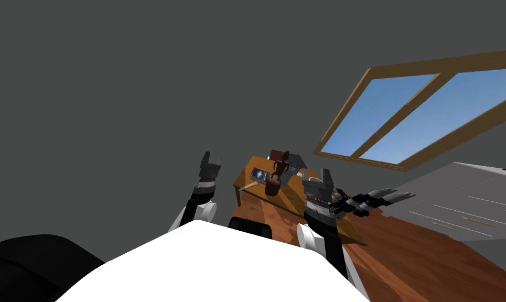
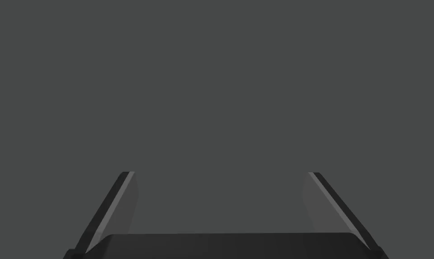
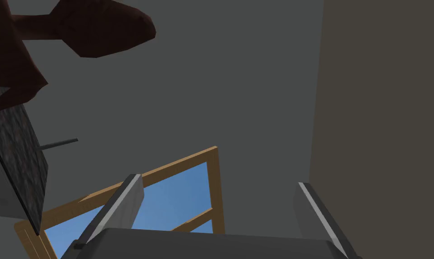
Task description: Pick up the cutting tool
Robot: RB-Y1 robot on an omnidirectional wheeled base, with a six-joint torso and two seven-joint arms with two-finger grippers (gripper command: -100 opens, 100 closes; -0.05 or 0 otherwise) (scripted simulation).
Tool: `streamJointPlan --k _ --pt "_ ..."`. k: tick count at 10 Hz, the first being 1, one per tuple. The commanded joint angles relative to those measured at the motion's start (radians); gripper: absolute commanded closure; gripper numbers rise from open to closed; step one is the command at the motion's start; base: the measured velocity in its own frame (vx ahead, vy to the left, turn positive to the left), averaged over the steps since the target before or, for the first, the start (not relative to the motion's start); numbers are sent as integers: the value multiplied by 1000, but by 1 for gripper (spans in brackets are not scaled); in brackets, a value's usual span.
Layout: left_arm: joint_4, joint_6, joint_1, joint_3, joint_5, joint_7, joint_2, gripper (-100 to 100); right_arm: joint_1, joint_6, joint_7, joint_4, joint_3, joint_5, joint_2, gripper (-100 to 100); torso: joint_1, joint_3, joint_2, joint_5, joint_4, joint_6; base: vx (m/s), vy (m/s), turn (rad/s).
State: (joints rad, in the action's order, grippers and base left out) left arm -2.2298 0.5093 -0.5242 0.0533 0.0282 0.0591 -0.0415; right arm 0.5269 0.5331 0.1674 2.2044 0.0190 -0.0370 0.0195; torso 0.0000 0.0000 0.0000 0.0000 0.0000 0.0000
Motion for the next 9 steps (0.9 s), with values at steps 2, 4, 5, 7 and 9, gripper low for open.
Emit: streamJointPlan --k 2,4,5,7,9 --pt "15 -30 15 5 -3 18 61 -100 0 0 0 0 0 0 0 0 1 0 0 0 0 0 -11 8 -60" --pt "39 -75 37 13 -8 45 115 -100 0 0 0 0 0 0 0 0 1 1 1 0 0 0 -27 16 -84" --pt "55 -104 52 18 -12 62 139 -100 0 0 0 0 0 0 0 0 2 1 2 0 0 0 -35 23 -116" --pt "95 -163 88 30 -21 104 183 -100 0 0 0 0 0 0 0 0 2 1 2 0 0 0 -37 21 -120" --pt "119 -203 109 37 -27 129 202 -100 0 0 0 0 0 0 0 0 2 1 2 0 0 0 -27 18 -81"
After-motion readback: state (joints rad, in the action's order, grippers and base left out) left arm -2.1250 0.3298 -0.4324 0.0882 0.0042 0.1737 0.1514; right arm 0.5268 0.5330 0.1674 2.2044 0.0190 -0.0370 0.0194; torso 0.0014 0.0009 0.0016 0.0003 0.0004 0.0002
